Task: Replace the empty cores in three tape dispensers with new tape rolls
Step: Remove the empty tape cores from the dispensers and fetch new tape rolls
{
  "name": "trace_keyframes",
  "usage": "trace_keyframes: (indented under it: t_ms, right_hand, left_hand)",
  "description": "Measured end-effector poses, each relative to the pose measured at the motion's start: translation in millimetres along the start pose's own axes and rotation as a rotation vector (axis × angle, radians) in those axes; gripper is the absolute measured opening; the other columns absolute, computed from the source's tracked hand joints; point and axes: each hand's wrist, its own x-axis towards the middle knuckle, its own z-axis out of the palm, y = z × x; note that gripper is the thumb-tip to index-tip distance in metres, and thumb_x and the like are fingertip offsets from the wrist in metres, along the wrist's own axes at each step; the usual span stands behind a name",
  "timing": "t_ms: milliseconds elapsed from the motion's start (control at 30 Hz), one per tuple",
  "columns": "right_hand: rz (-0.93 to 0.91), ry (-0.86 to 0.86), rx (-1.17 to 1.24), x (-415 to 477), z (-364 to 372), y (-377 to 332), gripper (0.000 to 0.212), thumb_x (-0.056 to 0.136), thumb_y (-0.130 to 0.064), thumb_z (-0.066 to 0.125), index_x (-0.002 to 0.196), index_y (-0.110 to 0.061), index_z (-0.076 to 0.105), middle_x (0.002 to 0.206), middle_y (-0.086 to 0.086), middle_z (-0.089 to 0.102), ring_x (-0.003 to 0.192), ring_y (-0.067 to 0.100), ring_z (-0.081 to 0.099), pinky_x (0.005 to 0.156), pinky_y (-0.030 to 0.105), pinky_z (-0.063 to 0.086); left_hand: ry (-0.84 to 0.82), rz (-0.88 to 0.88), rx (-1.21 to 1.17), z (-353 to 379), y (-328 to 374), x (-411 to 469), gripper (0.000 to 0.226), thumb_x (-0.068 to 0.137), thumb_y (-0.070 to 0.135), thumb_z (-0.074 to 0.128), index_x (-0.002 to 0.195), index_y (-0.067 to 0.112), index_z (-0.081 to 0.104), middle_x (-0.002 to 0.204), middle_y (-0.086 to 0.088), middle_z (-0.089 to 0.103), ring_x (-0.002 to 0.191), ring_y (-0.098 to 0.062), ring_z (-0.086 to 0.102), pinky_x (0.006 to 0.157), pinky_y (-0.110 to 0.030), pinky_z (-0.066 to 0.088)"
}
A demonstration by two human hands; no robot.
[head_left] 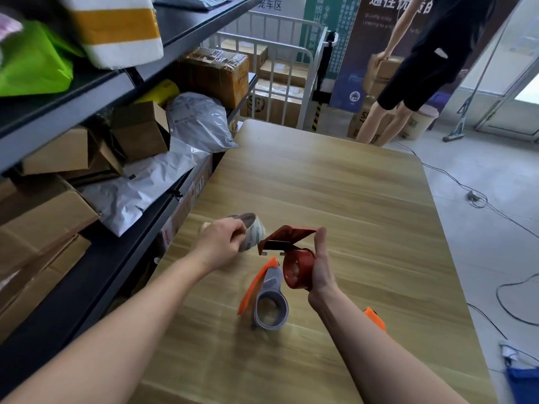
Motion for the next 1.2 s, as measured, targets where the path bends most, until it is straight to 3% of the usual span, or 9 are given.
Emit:
trace_keyframes:
  t_ms: [67, 133, 233, 333, 400, 467, 633, 800, 1200]
  right_hand:
    - [-0.017, 0.041, -0.008, 0, 2, -2, 0.068, 0.073, -0.078, 0.051, 0.088, -0.013, 0.067, 0.087, 0.010, 0.072, 0.081, 0.024, 0.065, 0.074, 0.034, 0.049]
    - [-0.030, 0.076, -0.040, 2, 2, -2, 0.053, 0.078, -0.069, 0.055, 0.082, -0.017, 0.062, 0.087, 0.009, 0.070, 0.081, 0.024, 0.063, 0.069, 0.033, 0.047]
    - [-0.117, 0.029, -0.090, 1, 2, 1, 0.046, 0.086, -0.056, 0.057, 0.082, -0.011, 0.064, 0.068, 0.007, 0.061, 0.056, 0.018, 0.051, 0.051, 0.027, 0.036]
    - [-0.253, -0.062, -0.229, 6, 8, 5, 0.022, 0.091, -0.032, 0.059, 0.083, -0.011, 0.060, 0.066, 0.006, 0.056, 0.051, 0.015, 0.047, 0.044, 0.022, 0.037]
    - [-0.352, -0.056, -0.455, 12, 11, 9, 0.020, 0.083, -0.033, 0.057, 0.084, -0.013, 0.058, 0.072, 0.004, 0.061, 0.063, 0.021, 0.054, 0.058, 0.032, 0.048]
    - [-0.402, -0.047, -0.761, 18, 13, 13, 0.023, 0.080, -0.039, 0.052, 0.084, -0.017, 0.051, 0.075, -0.001, 0.060, 0.074, 0.026, 0.056, 0.072, 0.042, 0.047]
    - [-0.603, 0.022, -1.152, 24, 5, 24, 0.020, 0.090, -0.032, 0.049, 0.080, -0.016, 0.041, 0.064, -0.006, 0.045, 0.067, 0.026, 0.046, 0.067, 0.034, 0.030]
    - [-0.633, -0.011, -1.245, 36, -3, 29, 0.012, 0.091, -0.027, 0.049, 0.091, -0.015, 0.047, 0.077, -0.001, 0.055, 0.082, 0.029, 0.056, 0.085, 0.040, 0.038]
    - [-0.666, 0.027, -1.315, 42, -12, 34, 0.017, 0.092, -0.030, 0.047, 0.102, -0.017, 0.050, 0.094, 0.002, 0.063, 0.091, 0.025, 0.057, 0.093, 0.036, 0.035]
  left_hand:
    - [0.032, -0.010, 0.140, 5, -8, 4, 0.012, 0.091, 0.023, 0.053, 0.092, 0.025, 0.065, 0.096, 0.005, 0.062, 0.095, -0.019, 0.055, 0.092, -0.037, 0.039]
    - [0.048, -0.010, 0.239, 10, -17, 10, 0.017, 0.093, 0.024, 0.052, 0.097, 0.025, 0.068, 0.100, 0.005, 0.062, 0.098, -0.018, 0.053, 0.090, -0.036, 0.038]
    - [0.055, 0.026, 0.345, 16, -29, 18, 0.020, 0.094, 0.024, 0.051, 0.102, 0.022, 0.069, 0.104, 0.002, 0.062, 0.099, -0.020, 0.052, 0.083, -0.034, 0.039]
    - [0.052, 0.007, 0.376, 22, -41, 30, 0.020, 0.093, 0.025, 0.051, 0.102, 0.020, 0.069, 0.102, 0.000, 0.061, 0.098, -0.023, 0.053, 0.079, -0.034, 0.044]
    - [0.056, -0.002, 0.392, 25, -47, 39, 0.020, 0.093, 0.026, 0.052, 0.101, 0.021, 0.069, 0.101, 0.000, 0.061, 0.097, -0.024, 0.054, 0.077, -0.034, 0.046]
    - [0.052, 0.004, 0.408, 29, -51, 48, 0.020, 0.092, 0.026, 0.052, 0.100, 0.020, 0.070, 0.100, -0.001, 0.061, 0.097, -0.024, 0.054, 0.076, -0.034, 0.046]
    - [0.009, 0.025, 0.437, 39, -57, 65, 0.023, 0.092, 0.025, 0.050, 0.100, 0.019, 0.071, 0.103, -0.003, 0.062, 0.100, -0.027, 0.054, 0.078, -0.034, 0.043]
    - [-0.056, 0.008, 0.470, 46, -60, 72, 0.024, 0.093, 0.023, 0.048, 0.102, 0.020, 0.071, 0.106, -0.004, 0.061, 0.107, -0.027, 0.052, 0.081, -0.034, 0.041]
    - [-0.095, 0.001, 0.522, 52, -61, 74, 0.022, 0.092, 0.025, 0.051, 0.105, 0.020, 0.068, 0.107, -0.002, 0.059, 0.107, -0.024, 0.050, 0.083, -0.034, 0.044]
